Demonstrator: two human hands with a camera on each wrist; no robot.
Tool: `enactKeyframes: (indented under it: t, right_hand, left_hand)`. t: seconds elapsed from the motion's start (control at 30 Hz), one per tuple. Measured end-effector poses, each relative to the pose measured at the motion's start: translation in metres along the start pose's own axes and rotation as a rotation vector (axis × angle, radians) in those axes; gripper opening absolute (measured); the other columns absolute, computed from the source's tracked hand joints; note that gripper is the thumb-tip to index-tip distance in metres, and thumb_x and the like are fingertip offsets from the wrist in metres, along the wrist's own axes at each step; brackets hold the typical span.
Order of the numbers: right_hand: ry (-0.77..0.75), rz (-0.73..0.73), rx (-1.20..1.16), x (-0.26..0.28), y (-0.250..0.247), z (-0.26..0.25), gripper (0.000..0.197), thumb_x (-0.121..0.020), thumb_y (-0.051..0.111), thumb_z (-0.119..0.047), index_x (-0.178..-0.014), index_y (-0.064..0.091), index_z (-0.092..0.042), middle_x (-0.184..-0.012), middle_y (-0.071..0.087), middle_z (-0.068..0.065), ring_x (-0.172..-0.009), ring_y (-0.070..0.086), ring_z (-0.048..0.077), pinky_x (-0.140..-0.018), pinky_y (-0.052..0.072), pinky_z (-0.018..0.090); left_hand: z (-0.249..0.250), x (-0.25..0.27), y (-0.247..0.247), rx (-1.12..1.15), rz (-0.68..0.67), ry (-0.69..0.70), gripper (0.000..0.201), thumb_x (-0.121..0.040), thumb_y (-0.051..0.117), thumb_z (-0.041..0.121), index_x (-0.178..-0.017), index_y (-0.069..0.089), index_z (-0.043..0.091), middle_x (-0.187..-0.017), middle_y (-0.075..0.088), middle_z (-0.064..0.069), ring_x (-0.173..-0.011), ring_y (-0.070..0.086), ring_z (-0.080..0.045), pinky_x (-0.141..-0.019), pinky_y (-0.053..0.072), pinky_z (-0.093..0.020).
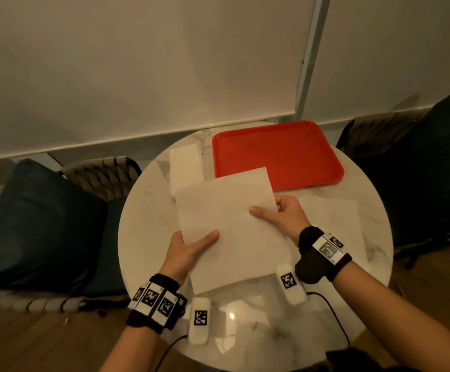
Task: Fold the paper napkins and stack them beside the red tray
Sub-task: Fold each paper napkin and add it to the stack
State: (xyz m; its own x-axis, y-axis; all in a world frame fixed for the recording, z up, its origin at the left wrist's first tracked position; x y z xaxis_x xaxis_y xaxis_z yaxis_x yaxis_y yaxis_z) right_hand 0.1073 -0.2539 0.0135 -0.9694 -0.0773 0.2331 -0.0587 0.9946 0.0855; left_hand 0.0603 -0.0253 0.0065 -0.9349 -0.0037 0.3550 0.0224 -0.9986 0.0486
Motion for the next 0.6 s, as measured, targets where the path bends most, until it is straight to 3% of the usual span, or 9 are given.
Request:
enactKeyframes:
  t: [0.07,0.17,0.27,0.37,0.43,0.5,0.6]
  right_hand:
    - [-0.049,0.001,0.036,-0.006,0.000,-0.010,0.019,-0.077,0.078,-0.013,-0.095,0.071,-0.013,-0.094,0.075,0.002,-0.081,0.073,0.015,-0.068,0.058,0.025]
    - [-0.084,-0.019,0.079,-0.019,0.000,-0.019,0.022,-0.078,0.076,-0.011,-0.099,0.069,-0.012,-0.096,0.074,0.002,-0.082,0.072,0.014,-0.070,0.059,0.025]
    - [-0.068,-0.018,0.162,-0.033,0.002,-0.013,0.022,-0.076,0.079,-0.012,-0.095,0.069,-0.016,-0.098,0.073,0.005,-0.080,0.072,0.014,-0.065,0.057,0.024]
    - [-0.102,0.024,0.280,-0.043,0.007,-0.013,0.021,-0.075,0.081,-0.018,-0.092,0.069,-0.022,-0.095,0.074,-0.001,-0.080,0.071,0.010,-0.065,0.054,0.023]
    - [-0.144,0.043,0.311,-0.045,0.014,-0.018,0.022,-0.075,0.080,-0.020,-0.094,0.070,-0.020,-0.095,0.073,-0.003,-0.082,0.069,0.007,-0.069,0.052,0.021]
    - [-0.180,0.013,0.348,-0.043,0.030,-0.023,0.025,-0.075,0.080,-0.024,-0.097,0.071,-0.017,-0.096,0.073,-0.003,-0.087,0.069,0.011,-0.077,0.054,0.026]
    - [-0.256,-0.077,0.381,-0.037,0.062,-0.029,0.025,-0.072,0.081,-0.025,-0.090,0.067,-0.015,-0.087,0.069,-0.003,-0.078,0.063,0.012,-0.075,0.052,0.033]
  left_hand:
    - [0.008,-0.002,0.000,0.014,0.062,0.050,0.034,-0.077,0.078,0.020,-0.107,0.067,0.010,-0.100,0.075,-0.006,-0.088,0.072,-0.019,-0.072,0.059,-0.031]
    - [0.015,-0.011,-0.004,0.040,0.091,0.103,0.030,-0.081,0.074,0.015,-0.109,0.066,0.011,-0.101,0.074,-0.004,-0.091,0.072,-0.018,-0.073,0.058,-0.029]
    - [0.015,-0.020,-0.006,-0.070,0.124,0.141,0.021,-0.083,0.074,0.013,-0.101,0.065,0.018,-0.098,0.073,-0.001,-0.088,0.071,-0.016,-0.067,0.057,-0.021]
    - [0.020,-0.026,-0.005,-0.154,0.145,0.195,0.013,-0.086,0.069,0.010,-0.094,0.067,0.021,-0.092,0.073,0.002,-0.088,0.070,-0.020,-0.071,0.058,-0.027]
    - [0.022,-0.027,-0.003,-0.184,0.142,0.243,0.012,-0.089,0.065,0.011,-0.096,0.068,0.020,-0.094,0.073,0.003,-0.091,0.070,-0.019,-0.074,0.058,-0.029]
    - [0.025,-0.026,0.003,-0.199,0.130,0.299,0.016,-0.091,0.062,0.011,-0.103,0.068,0.020,-0.100,0.073,0.002,-0.094,0.070,-0.016,-0.079,0.058,-0.034]
    - [0.028,-0.026,0.012,-0.172,0.100,0.332,0.022,-0.096,0.056,0.015,-0.116,0.064,0.013,-0.105,0.072,-0.002,-0.095,0.069,-0.018,-0.080,0.057,-0.036]
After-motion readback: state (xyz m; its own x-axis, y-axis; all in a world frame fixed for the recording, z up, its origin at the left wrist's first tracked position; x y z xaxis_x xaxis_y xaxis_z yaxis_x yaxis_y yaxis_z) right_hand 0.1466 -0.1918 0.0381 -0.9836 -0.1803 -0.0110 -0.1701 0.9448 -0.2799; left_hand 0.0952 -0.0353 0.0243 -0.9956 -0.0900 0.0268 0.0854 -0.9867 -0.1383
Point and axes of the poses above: each hand's wrist, its own x-axis away from the middle knuckle, its own y-axis out of the palm, z = x × y, the point moved 5 cm from there along -x, towards the middle knuckle
